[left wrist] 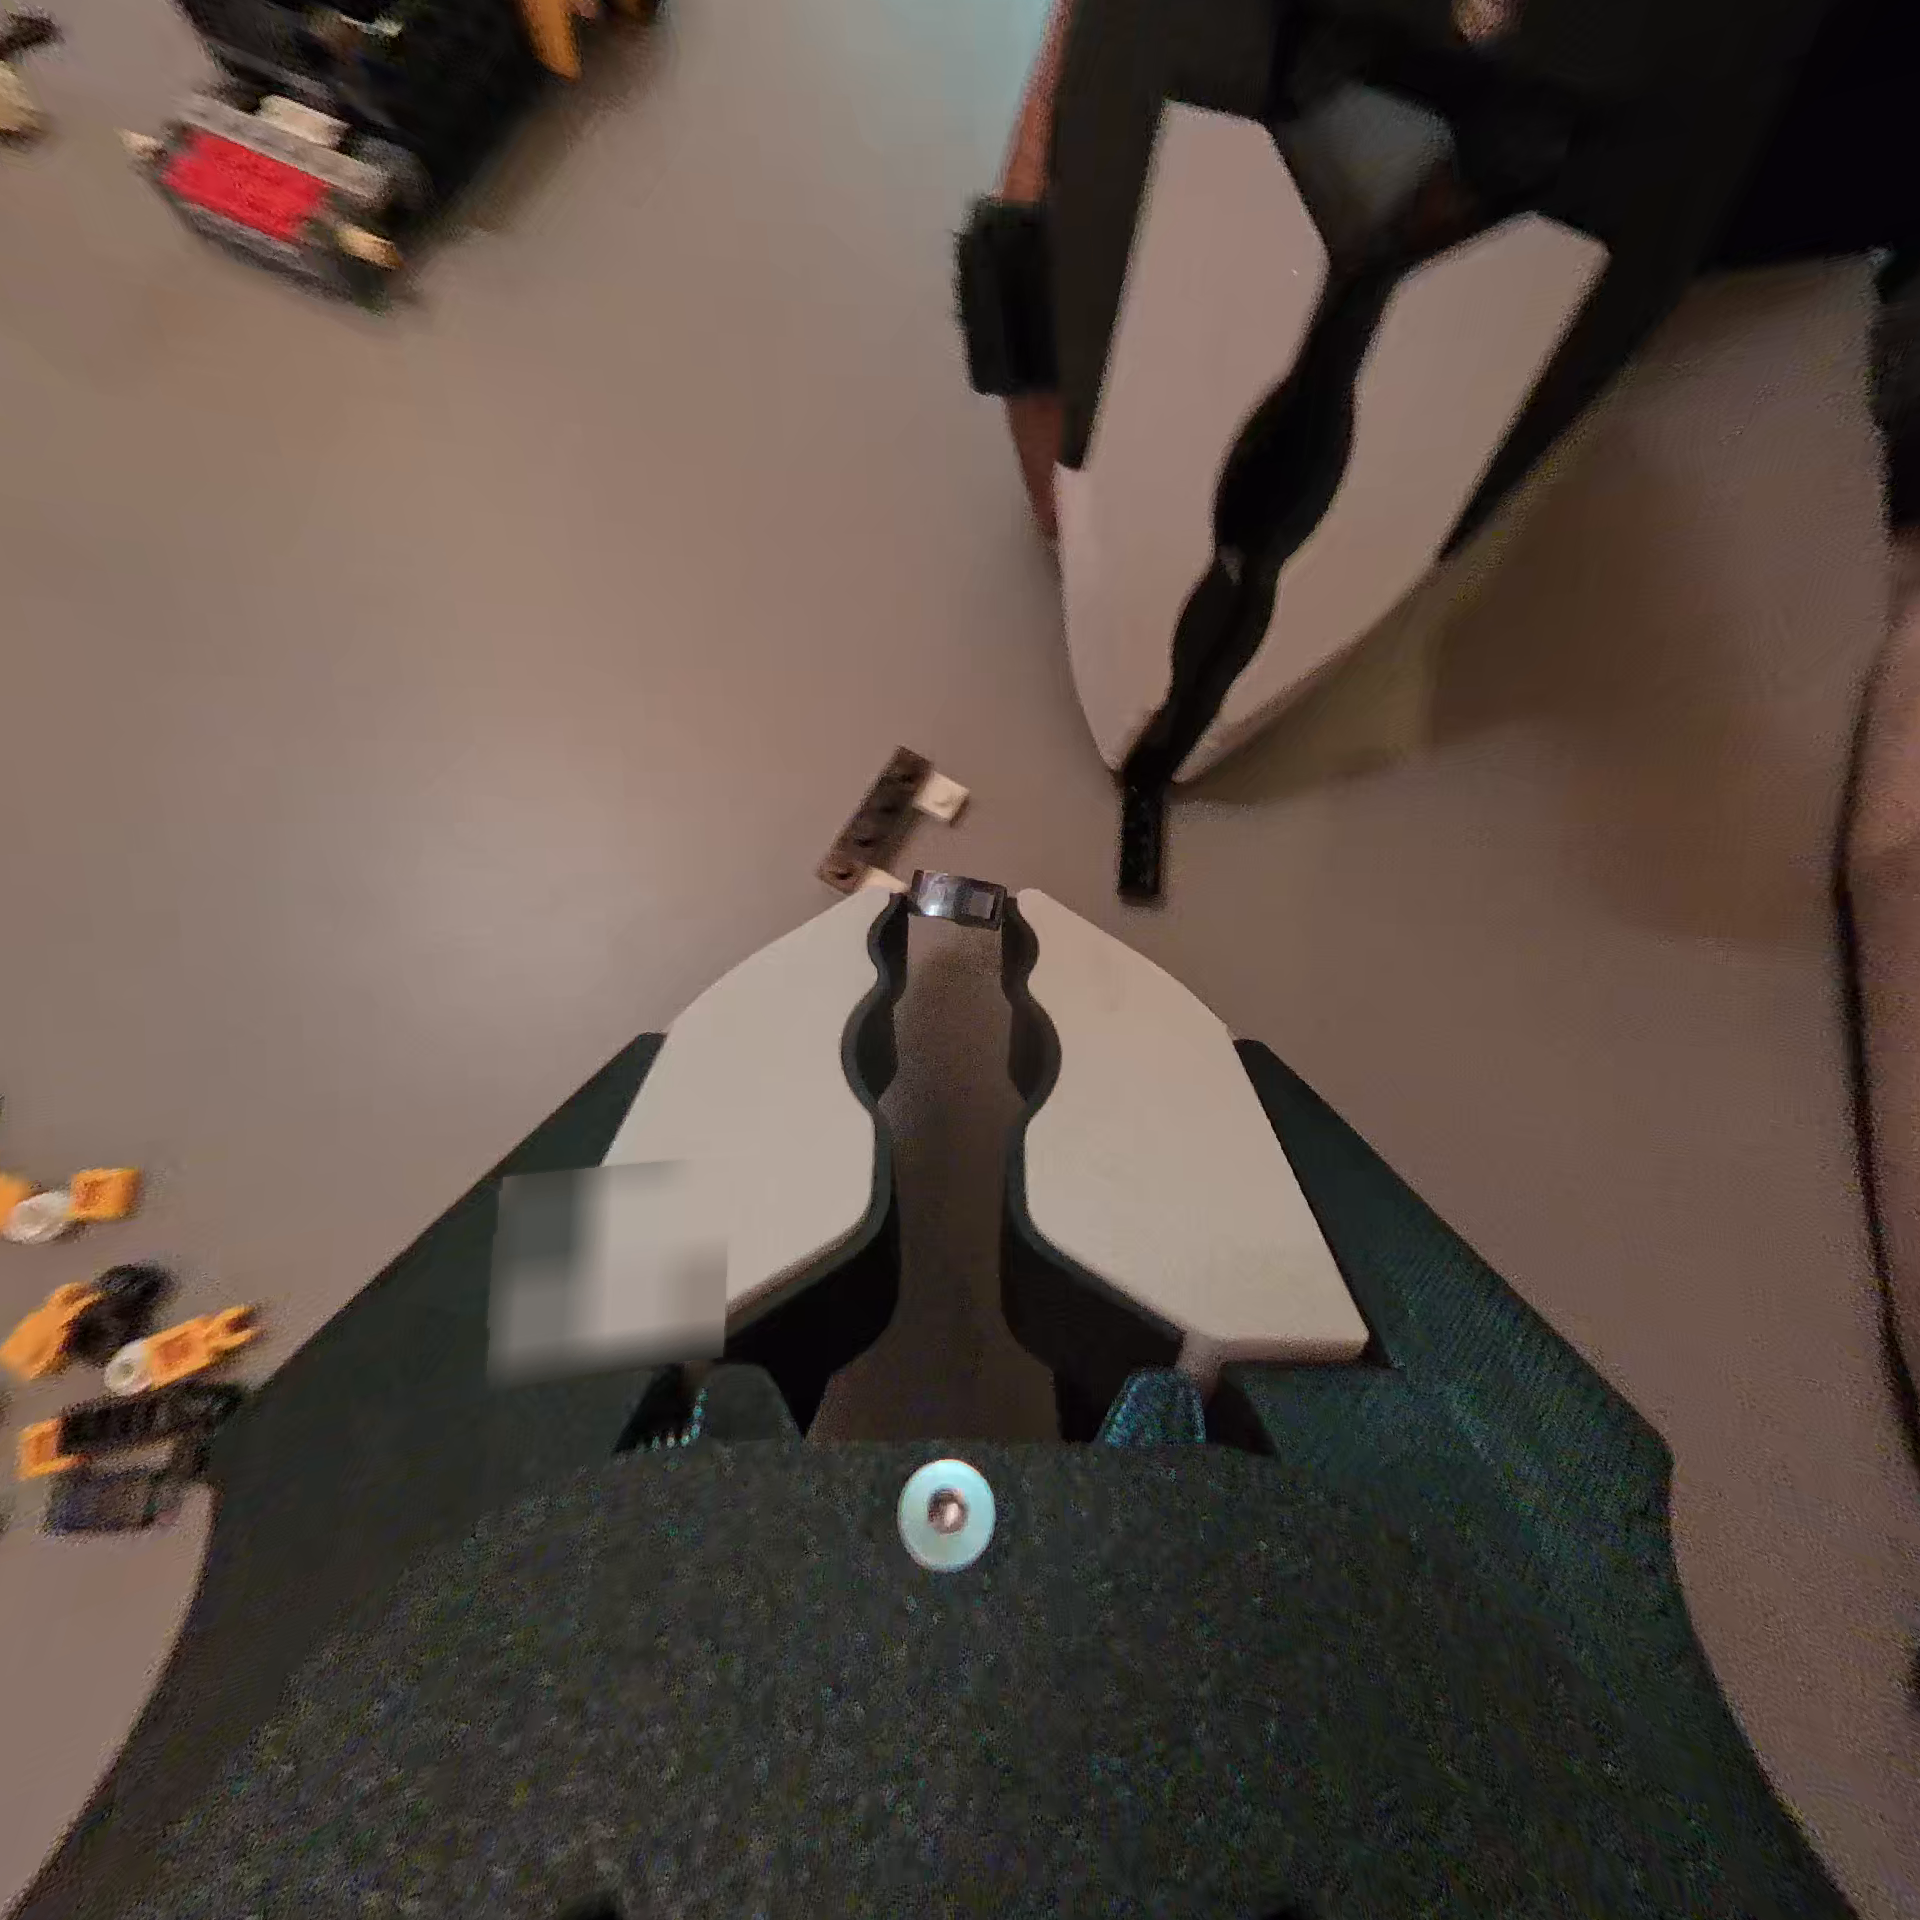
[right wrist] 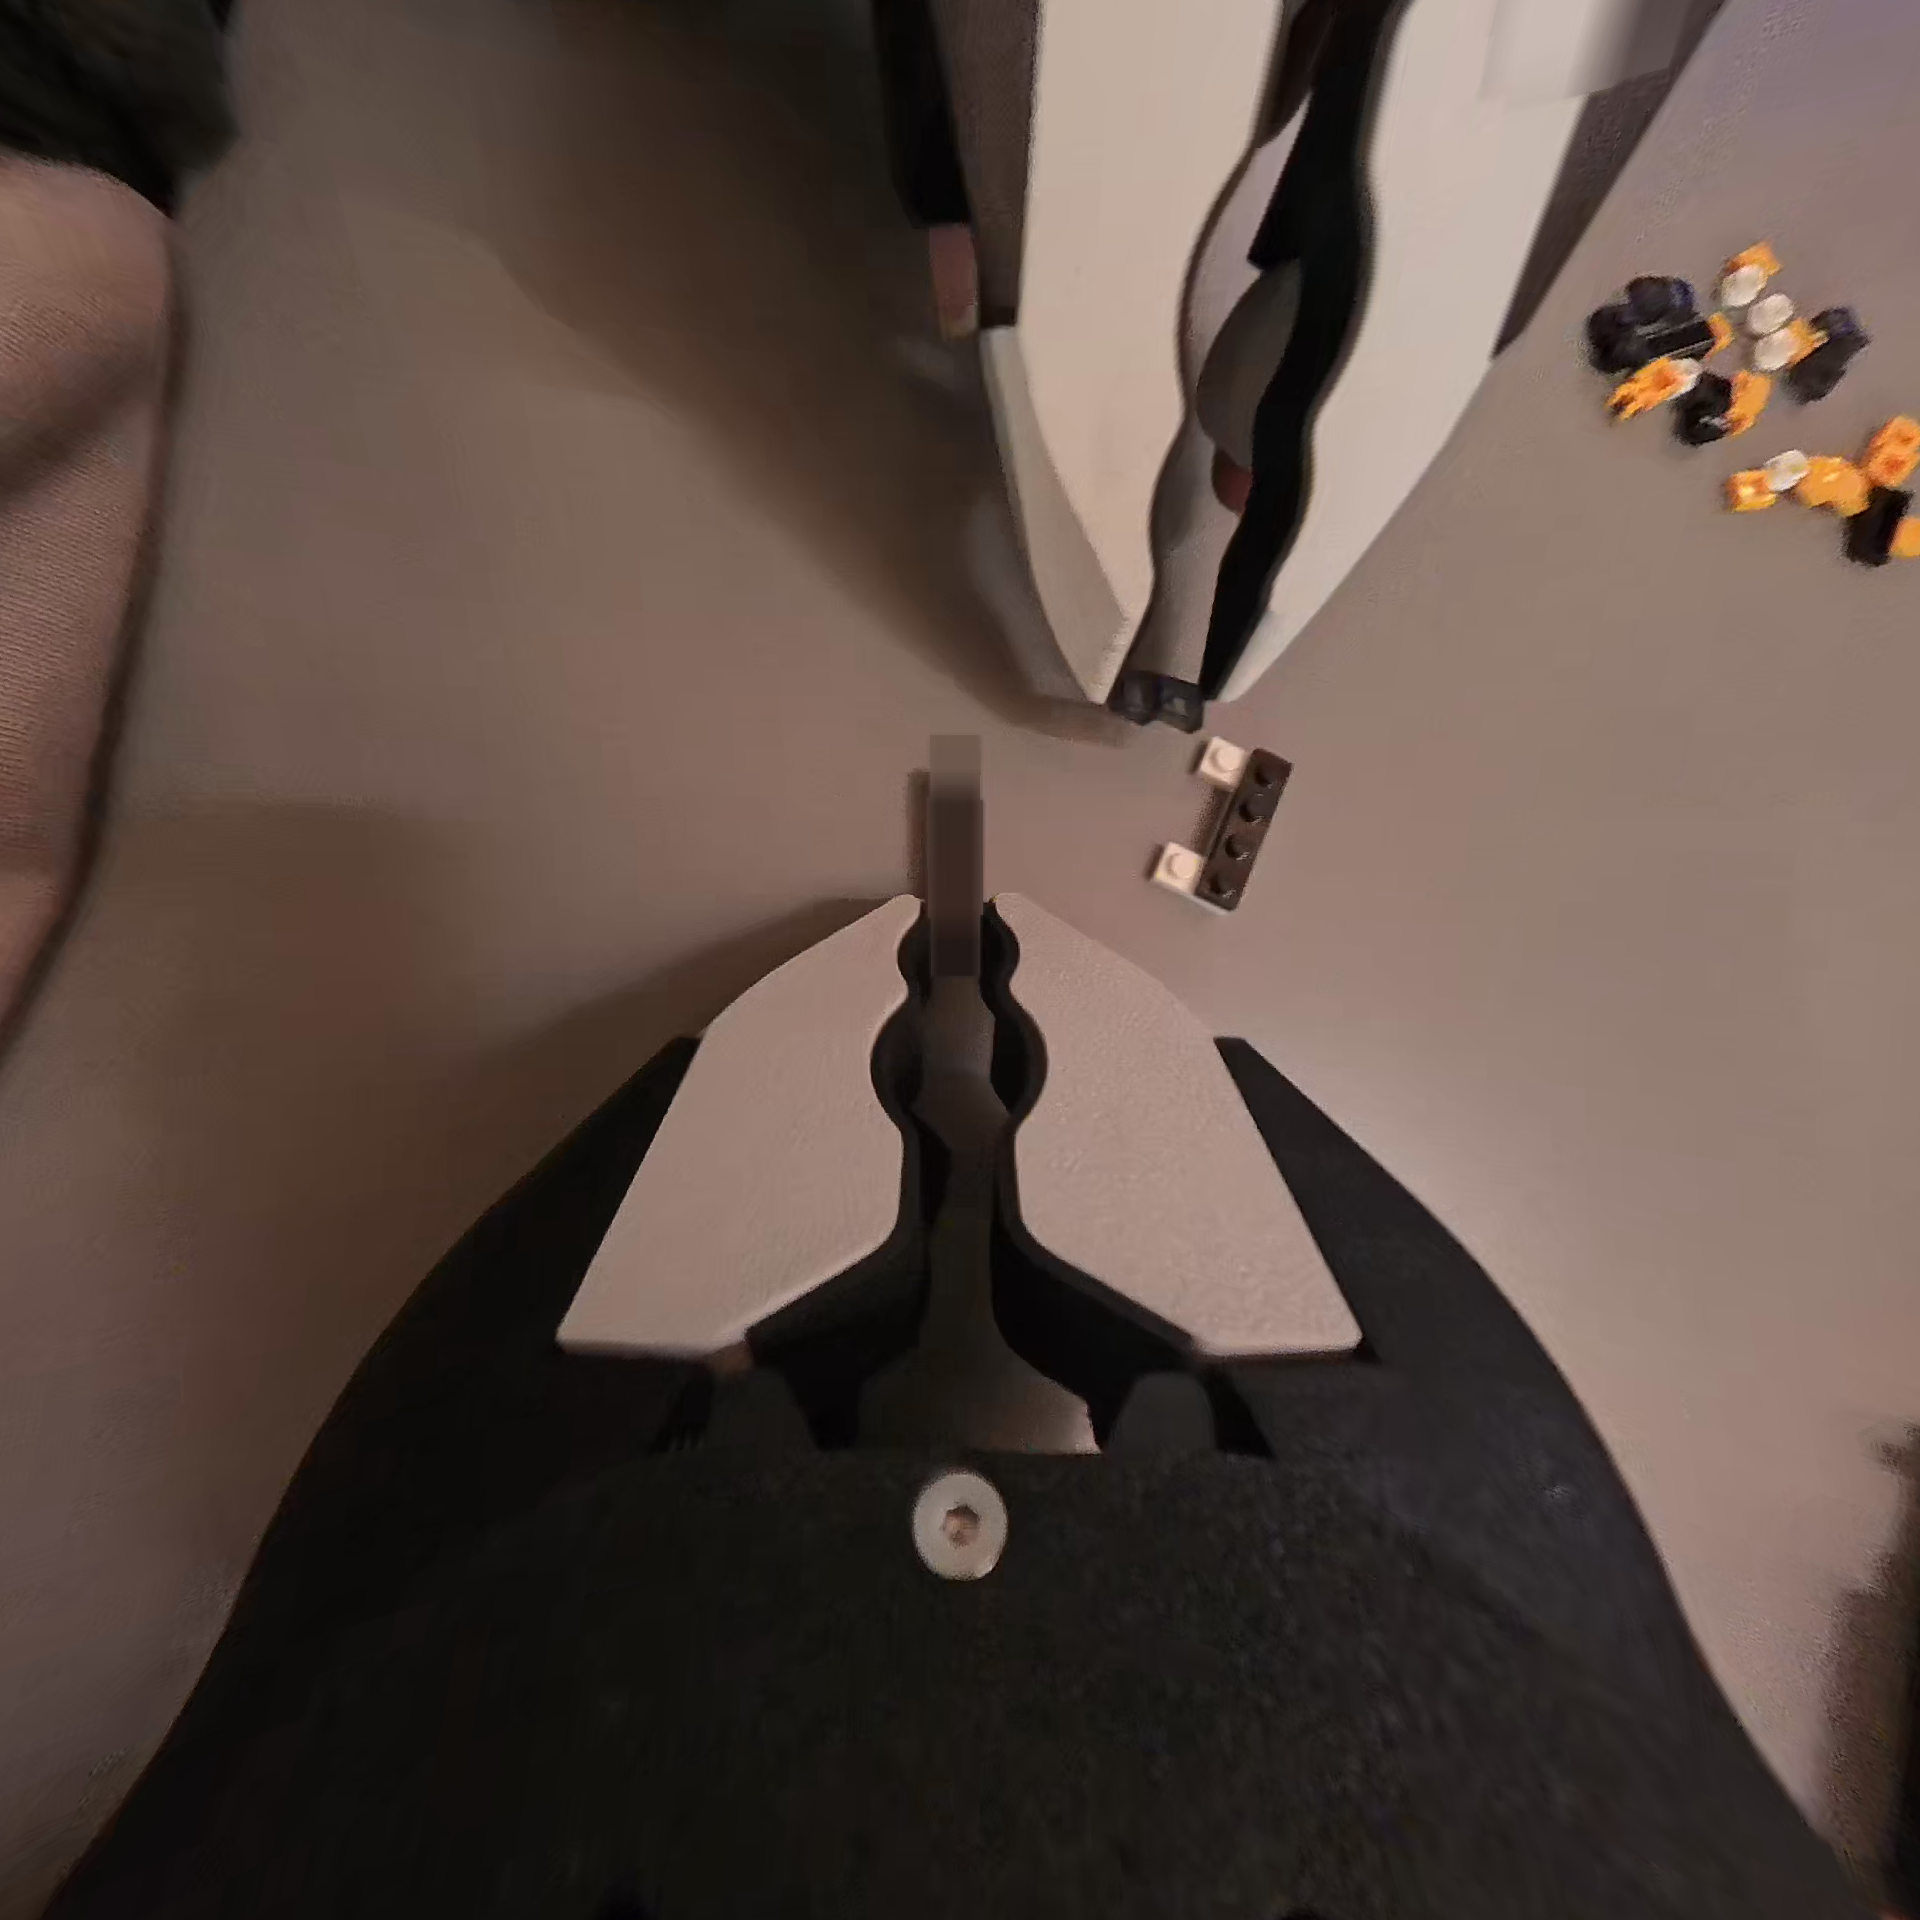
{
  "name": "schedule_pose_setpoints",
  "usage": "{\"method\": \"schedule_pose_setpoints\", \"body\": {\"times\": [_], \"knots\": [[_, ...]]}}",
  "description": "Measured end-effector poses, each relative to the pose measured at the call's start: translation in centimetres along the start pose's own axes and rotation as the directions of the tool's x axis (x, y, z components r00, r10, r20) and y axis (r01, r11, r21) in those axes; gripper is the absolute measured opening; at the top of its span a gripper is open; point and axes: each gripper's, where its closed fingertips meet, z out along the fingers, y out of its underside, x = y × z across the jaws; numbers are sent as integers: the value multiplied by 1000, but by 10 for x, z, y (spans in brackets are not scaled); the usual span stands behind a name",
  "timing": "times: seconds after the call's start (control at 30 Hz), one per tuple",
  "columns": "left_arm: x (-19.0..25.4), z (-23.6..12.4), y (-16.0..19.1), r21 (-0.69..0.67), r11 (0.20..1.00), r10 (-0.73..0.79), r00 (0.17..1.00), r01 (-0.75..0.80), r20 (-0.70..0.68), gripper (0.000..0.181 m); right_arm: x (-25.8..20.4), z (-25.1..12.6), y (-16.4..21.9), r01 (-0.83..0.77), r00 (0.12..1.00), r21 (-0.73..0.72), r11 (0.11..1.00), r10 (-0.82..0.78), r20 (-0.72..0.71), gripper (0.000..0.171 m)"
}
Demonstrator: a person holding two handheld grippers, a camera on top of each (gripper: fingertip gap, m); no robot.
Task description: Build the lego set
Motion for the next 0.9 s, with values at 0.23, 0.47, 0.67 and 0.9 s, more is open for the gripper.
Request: {"method": "schedule_pose_setpoints", "body": {"times": [0.23, 0.47, 0.67, 0.9], "knots": [[11, 0, 10, -58, 997, 58, 997, -60, -44, 23, 6, -6, 6, -111, 993, 10, 994, 110, 50, 8], [27, -10, -20, 110, 966, 237, 971, -234, -22, 28, 5, -21, -15, -321, 935, 142, 936, 290, 203, 8], [45, -13, -41, 193, 871, 446, 892, -452, 80, 20, -3, -32, -25, -438, 861, 180, 881, 353, 366, 8], [46, -14, -45, 139, 828, 524, 837, -544, 158, 6, -9, -44, -36, -498, 803, 220, 839, 350, 482, 8]]}}
